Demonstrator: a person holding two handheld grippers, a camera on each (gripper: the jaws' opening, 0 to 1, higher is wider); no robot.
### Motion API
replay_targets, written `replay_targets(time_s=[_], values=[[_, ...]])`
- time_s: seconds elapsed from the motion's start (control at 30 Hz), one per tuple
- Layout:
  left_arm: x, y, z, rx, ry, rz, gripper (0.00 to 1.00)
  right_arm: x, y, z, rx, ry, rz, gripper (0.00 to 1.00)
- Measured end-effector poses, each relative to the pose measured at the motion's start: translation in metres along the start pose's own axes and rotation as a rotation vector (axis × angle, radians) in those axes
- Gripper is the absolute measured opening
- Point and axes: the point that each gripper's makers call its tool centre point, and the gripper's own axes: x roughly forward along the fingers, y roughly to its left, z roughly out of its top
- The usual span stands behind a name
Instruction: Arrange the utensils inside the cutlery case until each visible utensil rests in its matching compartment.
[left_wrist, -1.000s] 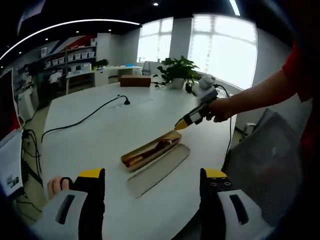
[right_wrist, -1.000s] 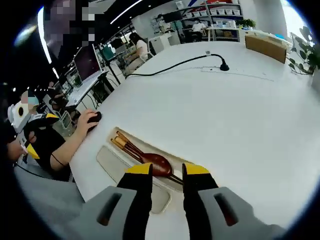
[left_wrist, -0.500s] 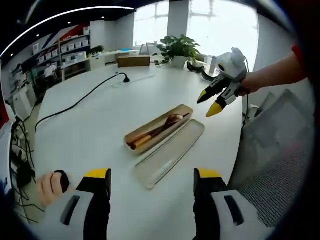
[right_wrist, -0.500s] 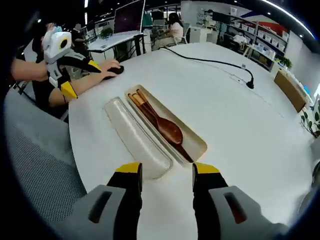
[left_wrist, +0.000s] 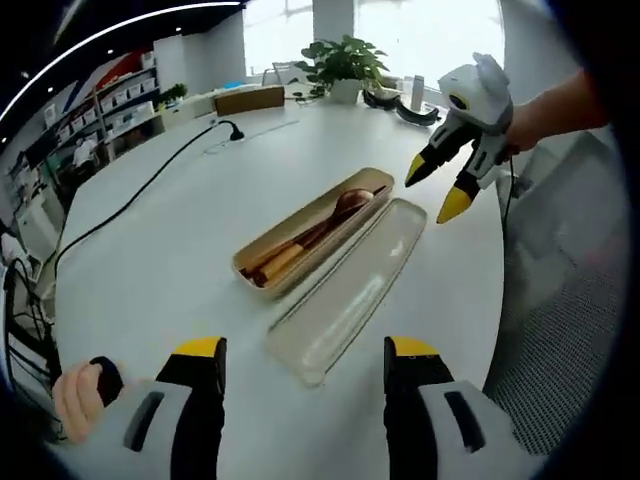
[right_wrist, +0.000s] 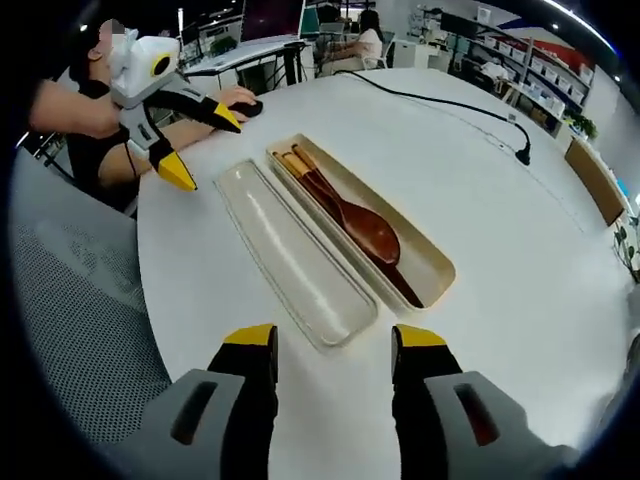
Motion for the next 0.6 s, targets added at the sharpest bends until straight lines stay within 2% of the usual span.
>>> replay_targets(time_s=[0.17, 0.23, 0.3, 0.37, 0.43, 0.5, 0.6], values=[[0.002, -0.001, -0.003, 0.009, 0.006, -0.022, 0.66, 0.005, -0.001, -0.001, -0.027, 0.002, -0.008, 0.46], [0.006, -0.004, -0.005, 0.02, 0.013, -0.037, 0.64, 0.009, -0.001, -0.003, -0.027, 0.002, 0.001, 0.45], [0.012, -0.004, -0.008, 0.022, 0.028, -0.04, 0.62, 0.015, -0.001, -0.007, 0.017, 0.012, 0.007, 0.46], [0.014, -0.002, -0.01, 0.037, 0.046, -0.021, 0.64, 0.016, 0.0, -0.005, 0.018, 0.001, 0.011, 0.47], [0.015, -0.009, -0.008, 0.043, 0.038, -0.053, 0.6, 0.016, 0.0, -0.005, -0.01, 0.013, 0.012, 0.47], [0.018, -0.011, -0.005, 0.084, 0.031, -0.056, 0.59, 0.017, -0.001, -0.004, -0.011, 0.008, 0.014, 0.47], [0.025, -0.01, -0.008, 0.076, 0.058, -0.064, 0.59, 0.02, -0.001, -0.001, -0.006, -0.001, 0.02, 0.49]])
